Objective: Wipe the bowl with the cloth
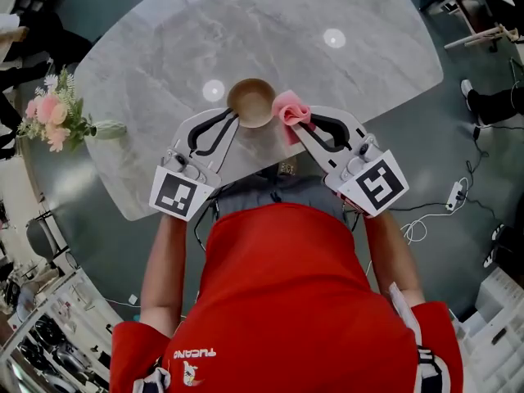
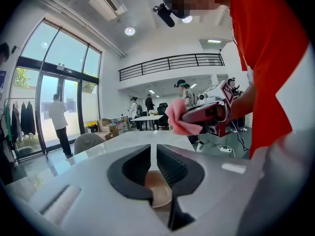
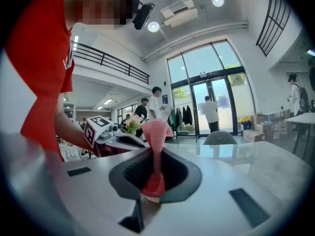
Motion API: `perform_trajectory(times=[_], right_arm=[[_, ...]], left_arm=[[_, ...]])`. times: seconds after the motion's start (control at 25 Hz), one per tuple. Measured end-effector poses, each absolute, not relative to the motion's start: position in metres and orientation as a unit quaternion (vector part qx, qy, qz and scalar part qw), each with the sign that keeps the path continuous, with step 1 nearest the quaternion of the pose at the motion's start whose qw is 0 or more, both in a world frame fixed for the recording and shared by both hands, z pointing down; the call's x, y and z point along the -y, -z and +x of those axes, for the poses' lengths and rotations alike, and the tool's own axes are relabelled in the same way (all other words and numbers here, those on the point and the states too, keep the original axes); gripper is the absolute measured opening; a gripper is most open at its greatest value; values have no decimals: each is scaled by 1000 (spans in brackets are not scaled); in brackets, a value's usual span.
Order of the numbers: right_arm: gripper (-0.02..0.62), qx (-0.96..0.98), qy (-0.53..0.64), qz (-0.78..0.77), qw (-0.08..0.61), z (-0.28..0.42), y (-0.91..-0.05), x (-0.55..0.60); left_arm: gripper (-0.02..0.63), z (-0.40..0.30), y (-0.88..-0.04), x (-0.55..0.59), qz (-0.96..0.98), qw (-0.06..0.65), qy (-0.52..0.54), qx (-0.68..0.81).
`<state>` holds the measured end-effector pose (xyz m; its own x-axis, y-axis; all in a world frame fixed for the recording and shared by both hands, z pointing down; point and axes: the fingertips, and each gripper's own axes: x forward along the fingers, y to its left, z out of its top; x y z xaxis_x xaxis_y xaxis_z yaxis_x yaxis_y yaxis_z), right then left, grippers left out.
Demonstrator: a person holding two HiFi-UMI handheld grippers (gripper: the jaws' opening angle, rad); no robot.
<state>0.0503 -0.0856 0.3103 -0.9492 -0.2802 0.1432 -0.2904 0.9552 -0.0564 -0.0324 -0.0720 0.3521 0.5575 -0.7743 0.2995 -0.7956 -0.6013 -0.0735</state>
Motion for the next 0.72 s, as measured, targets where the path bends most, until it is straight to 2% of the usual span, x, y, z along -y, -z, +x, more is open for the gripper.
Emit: perform_trajectory(times=[0.2, 0.56, 0.72], right_arm=[[21, 984, -37, 158, 73, 42, -313, 84], [21, 977, -44, 192, 82, 36, -316, 84], [21, 974, -44, 203, 90, 38, -318, 83]], left_arm=[[108, -32, -367, 72, 897, 52, -157, 411], [381, -21, -407, 75, 924, 16, -207, 321], [475, -16, -425, 78, 928, 20, -226, 296]])
